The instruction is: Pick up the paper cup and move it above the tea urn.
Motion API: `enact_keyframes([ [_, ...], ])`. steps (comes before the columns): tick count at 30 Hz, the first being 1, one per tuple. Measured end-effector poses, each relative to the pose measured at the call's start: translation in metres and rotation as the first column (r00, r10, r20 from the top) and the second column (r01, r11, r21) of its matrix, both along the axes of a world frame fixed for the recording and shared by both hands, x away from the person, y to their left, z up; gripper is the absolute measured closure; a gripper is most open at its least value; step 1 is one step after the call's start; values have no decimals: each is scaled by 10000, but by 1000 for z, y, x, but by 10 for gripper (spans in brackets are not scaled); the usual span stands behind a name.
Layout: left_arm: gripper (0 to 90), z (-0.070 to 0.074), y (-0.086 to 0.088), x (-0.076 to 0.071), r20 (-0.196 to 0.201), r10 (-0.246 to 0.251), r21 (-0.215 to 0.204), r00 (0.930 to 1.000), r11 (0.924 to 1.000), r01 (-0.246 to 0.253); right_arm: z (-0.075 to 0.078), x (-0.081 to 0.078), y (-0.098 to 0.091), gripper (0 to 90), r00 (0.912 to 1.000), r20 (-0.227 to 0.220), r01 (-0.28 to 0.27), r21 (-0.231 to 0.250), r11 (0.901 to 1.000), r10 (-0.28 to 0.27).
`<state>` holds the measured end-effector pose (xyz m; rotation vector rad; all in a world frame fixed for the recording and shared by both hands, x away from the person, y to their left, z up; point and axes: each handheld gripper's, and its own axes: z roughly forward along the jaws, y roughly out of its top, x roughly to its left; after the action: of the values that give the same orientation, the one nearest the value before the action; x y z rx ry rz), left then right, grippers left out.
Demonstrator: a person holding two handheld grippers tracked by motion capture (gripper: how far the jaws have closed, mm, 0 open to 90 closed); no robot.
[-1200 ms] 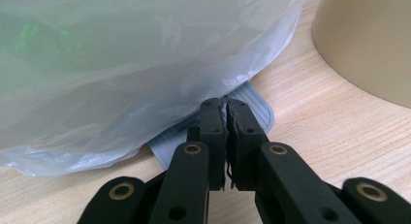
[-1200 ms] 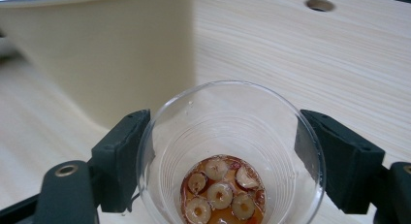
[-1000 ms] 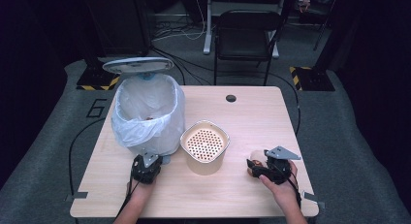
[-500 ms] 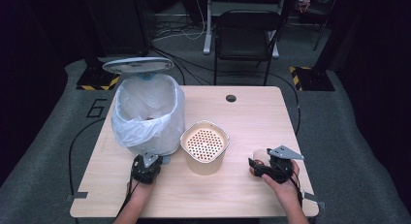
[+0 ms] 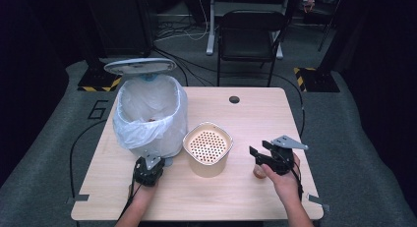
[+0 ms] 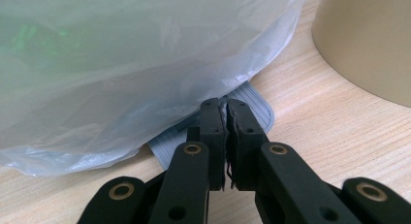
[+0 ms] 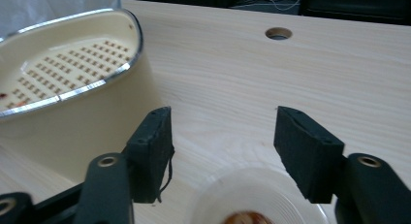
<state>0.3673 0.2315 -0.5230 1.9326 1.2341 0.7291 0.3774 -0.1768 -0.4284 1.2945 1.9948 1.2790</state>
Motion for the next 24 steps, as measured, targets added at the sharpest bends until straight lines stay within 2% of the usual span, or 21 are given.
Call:
enact_keyframes([
  [1,859,0,0,0,6,-6,22,10000,10000,6,0,0,0,437,10000,0,0,0,10000,0],
  [2,859,0,0,0,-56,-25,68,10000,10000,25,4,7,10,463,9997,-8,-240,84,9997,240],
  [3,859,1,0,0,-58,-32,66,10000,10000,32,4,7,10,463,9997,-8,-240,84,9997,240],
  [6,859,0,0,0,12,5,1,10000,10000,-5,10,17,27,485,9977,-58,-674,183,9976,675],
  [10,859,0,0,0,14,-6,16,10000,10000,6,12,24,42,537,9957,-57,-928,90,9956,929],
  [15,859,0,0,0,5,-2,10,10000,10000,2,10,32,59,598,9950,-131,-995,-108,9950,994],
  [21,859,0,0,0,-61,-18,71,10000,10000,18,7,38,71,642,9959,-277,-871,-332,9957,862],
  [24,859,0,-1,-1,57,16,119,10000,9999,-16,6,40,74,653,9956,-380,-873,-456,9951,856],
])
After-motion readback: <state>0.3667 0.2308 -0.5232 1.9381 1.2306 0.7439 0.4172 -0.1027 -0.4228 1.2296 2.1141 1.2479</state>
